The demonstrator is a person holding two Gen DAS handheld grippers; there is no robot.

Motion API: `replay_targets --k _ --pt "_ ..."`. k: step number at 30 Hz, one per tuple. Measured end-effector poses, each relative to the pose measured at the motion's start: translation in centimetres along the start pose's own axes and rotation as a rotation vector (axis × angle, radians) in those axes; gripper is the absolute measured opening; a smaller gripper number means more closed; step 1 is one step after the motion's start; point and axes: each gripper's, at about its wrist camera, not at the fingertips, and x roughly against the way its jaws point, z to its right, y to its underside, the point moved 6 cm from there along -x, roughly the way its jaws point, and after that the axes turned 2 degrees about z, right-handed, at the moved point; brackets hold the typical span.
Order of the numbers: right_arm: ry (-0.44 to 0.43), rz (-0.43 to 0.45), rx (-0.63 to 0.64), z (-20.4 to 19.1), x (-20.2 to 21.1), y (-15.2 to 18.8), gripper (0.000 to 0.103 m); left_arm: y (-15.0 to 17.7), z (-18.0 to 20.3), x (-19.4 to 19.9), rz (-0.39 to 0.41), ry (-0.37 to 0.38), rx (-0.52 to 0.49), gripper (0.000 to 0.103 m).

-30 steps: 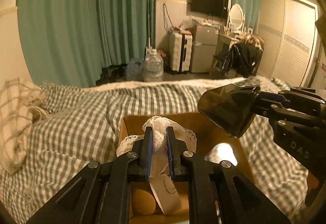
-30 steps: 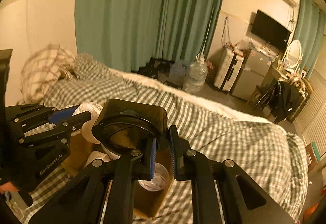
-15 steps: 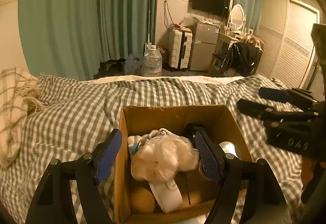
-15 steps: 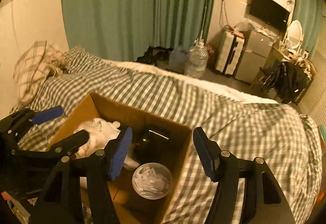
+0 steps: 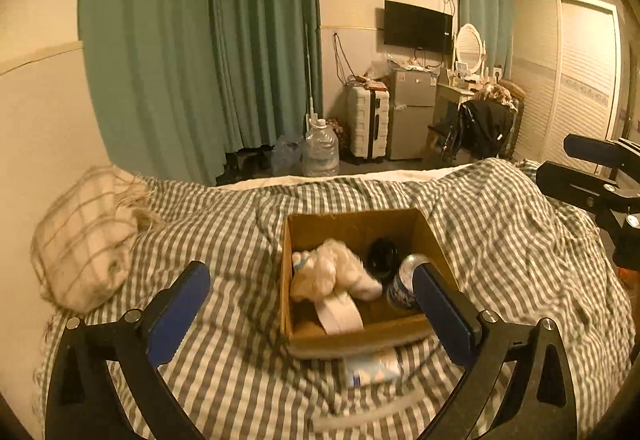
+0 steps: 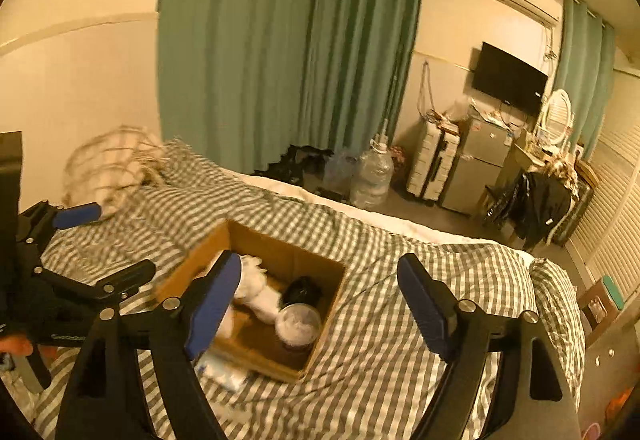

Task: Organize objects
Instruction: 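Grasp the white tube with the right tool while the left tool grasps the tissue pack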

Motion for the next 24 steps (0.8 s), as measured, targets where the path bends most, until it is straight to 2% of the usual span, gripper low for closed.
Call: replay_targets --k 3,7,12,16,21,24 --pt "-0.023 0.0 0.022 -1.7 1.4 1.6 0.084 2.3 -0.4 1.5 -0.002 -0.004 0.018 0.103" --pt "-0.04 -0.026 0.04 -3.7 1.0 5.4 0.084 6.4 -1.6 1.4 -0.02 -0.067 0.056 0.103" --pt "-0.099 -0.147 0.043 -6.3 -3.5 11.6 0.084 11.6 -3.2 -1.5 -0.108 -0.098 0.143 0.103" --pt "-0.143 -0.261 0.097 -8.7 -7.3 16.8 0.084 14.7 -3.6 -3.6 -0.186 -0.135 0.133 0.103" --pt "-0.187 -0.399 0.21 -11.7 -10.5 21.2 0.084 16.1 -4.7 -4.5 -0.223 -0.178 0.164 0.103" --pt "-0.206 -0.489 0.247 -12.7 -12.4 23.3 0.083 16.8 -5.1 -4.8 -0.242 -0.178 0.182 0.103"
